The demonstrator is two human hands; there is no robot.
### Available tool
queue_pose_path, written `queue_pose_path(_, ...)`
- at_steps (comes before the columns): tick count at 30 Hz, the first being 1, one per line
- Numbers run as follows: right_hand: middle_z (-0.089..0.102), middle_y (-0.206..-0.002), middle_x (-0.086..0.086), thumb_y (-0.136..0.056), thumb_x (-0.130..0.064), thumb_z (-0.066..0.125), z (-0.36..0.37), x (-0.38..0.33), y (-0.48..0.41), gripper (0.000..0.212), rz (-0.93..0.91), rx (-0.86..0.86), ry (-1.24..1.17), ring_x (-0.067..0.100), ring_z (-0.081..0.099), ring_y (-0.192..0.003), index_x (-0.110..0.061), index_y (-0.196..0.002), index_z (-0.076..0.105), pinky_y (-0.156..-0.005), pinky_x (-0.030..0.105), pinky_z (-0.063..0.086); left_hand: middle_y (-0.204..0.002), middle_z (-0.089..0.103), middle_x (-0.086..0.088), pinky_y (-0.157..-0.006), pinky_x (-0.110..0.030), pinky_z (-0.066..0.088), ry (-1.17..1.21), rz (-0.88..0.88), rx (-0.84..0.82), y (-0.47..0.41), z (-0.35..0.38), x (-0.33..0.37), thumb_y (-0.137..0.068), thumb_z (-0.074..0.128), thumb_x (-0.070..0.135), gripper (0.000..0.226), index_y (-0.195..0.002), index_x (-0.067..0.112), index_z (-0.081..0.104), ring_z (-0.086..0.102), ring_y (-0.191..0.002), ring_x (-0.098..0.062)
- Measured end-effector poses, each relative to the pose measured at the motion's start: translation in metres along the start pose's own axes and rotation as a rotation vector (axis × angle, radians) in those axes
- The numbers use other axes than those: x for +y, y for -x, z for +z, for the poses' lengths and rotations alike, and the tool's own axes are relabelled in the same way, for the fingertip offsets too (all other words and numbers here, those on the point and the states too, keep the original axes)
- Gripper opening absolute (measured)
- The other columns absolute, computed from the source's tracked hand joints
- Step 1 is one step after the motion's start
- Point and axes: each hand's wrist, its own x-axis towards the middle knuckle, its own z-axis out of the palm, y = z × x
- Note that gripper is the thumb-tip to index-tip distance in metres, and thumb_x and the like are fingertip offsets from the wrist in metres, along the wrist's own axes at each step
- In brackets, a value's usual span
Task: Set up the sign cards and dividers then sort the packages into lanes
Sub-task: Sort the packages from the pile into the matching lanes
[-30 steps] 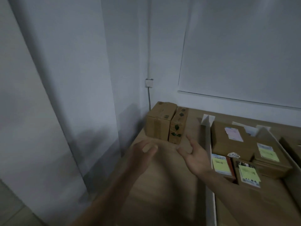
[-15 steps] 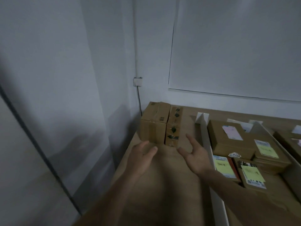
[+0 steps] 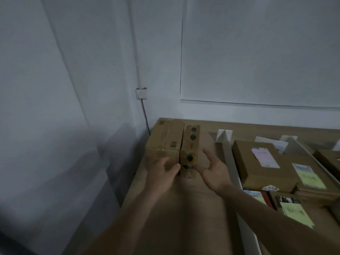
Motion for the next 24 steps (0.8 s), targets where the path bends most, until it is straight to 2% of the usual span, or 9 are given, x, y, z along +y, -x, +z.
queue_pose_path(2,0.052,-0.146,0.001,-0.093,-0.039,0.068,0.005,0.002,-0.015,0.062,0.012,-0.008,0.038,0.024,0.05,-0.132,-0.025,-0.149,0.046,-0.097,0.03,0.039,-0.148,0.048,0.004,-0.101,-0.026,0.035,-0.085,0.027,-0.014,-0.021,0.005,0.004,-0.096,0.059,0.046,0.058,-0.147,0.022,0.047,0.044,-0.136,-0.017)
queue_pose_path(6,0.044,-0.153,0.003,-0.092,-0.045,0.067,0.02,0.015,-0.05,0.067,0.098,-0.037,0.119,0.027,0.043,-0.139,-0.029,-0.152,0.041,-0.108,0.037,0.038,-0.143,0.049,0.006,-0.103,-0.032,0.041,-0.277,0.127,-0.078,-0.08,0.024,-0.003,-0.093,0.06,0.045,0.049,-0.137,0.026,0.052,0.045,-0.133,-0.019)
queue_pose_path(9,0.032,-0.163,0.004,-0.091,-0.053,0.064,0.034,0.024,-0.072,0.071,0.151,-0.071,0.174,0.025,0.027,-0.151,-0.033,-0.154,0.036,-0.116,0.04,0.032,-0.156,0.033,0.004,-0.115,-0.047,0.035,-0.518,0.178,-0.154,-0.121,0.038,-0.013,-0.09,0.055,0.054,0.063,-0.145,0.026,0.043,0.025,-0.147,-0.027)
queue_pose_path(12,0.028,-0.164,0.003,-0.091,-0.05,0.064,0.045,0.03,-0.094,0.071,0.201,-0.096,0.195,0.026,0.028,-0.15,-0.035,-0.154,0.035,-0.114,0.04,0.033,-0.161,0.022,0.003,-0.117,-0.057,0.027,-0.68,0.228,-0.24,-0.158,0.052,-0.022,-0.088,0.053,0.057,0.071,-0.15,0.026,0.034,0.013,-0.151,-0.033)
queue_pose_path(15,0.032,-0.162,0.004,-0.09,-0.043,0.065,0.054,0.039,-0.117,0.071,0.222,-0.12,0.222,0.025,0.022,-0.152,-0.036,-0.154,0.034,-0.116,0.04,0.031,-0.165,0.013,0.001,-0.119,-0.06,0.019,-0.753,0.259,-0.315,-0.182,0.065,-0.024,-0.09,0.055,0.054,0.077,-0.155,0.026,0.024,0.007,-0.152,-0.035)
queue_pose_path(18,0.042,-0.156,0.0,-0.088,-0.039,0.063,0.061,0.047,-0.135,0.069,0.227,-0.124,0.23,0.025,0.023,-0.151,-0.041,-0.151,0.035,-0.117,0.041,0.031,-0.167,0.004,0.0,-0.121,-0.062,0.01,-0.813,0.276,-0.368,-0.199,0.073,-0.026,-0.092,0.057,0.053,0.081,-0.158,0.024,0.019,-0.006,-0.153,-0.037)
queue_pose_path(21,0.041,-0.158,0.002,-0.089,-0.03,0.06,0.066,0.052,-0.15,0.071,0.242,-0.152,0.221,0.024,0.016,-0.154,-0.038,-0.154,0.032,-0.119,0.04,0.029,-0.167,0.006,-0.001,-0.121,-0.063,0.01,-0.837,0.287,-0.431,-0.214,0.081,-0.03,-0.092,0.057,0.054,0.083,-0.157,0.023,0.018,-0.007,-0.153,-0.038)
queue_pose_path(24,0.039,-0.158,0.004,-0.089,-0.03,0.057,0.072,0.056,-0.16,0.071,0.263,-0.194,0.219,0.025,0.022,-0.153,-0.038,-0.155,0.032,-0.118,0.036,0.031,-0.167,0.007,-0.002,-0.12,-0.064,0.009,-0.872,0.289,-0.471,-0.222,0.088,-0.035,-0.091,0.057,0.053,0.084,-0.158,0.024,0.015,-0.005,-0.152,-0.039)
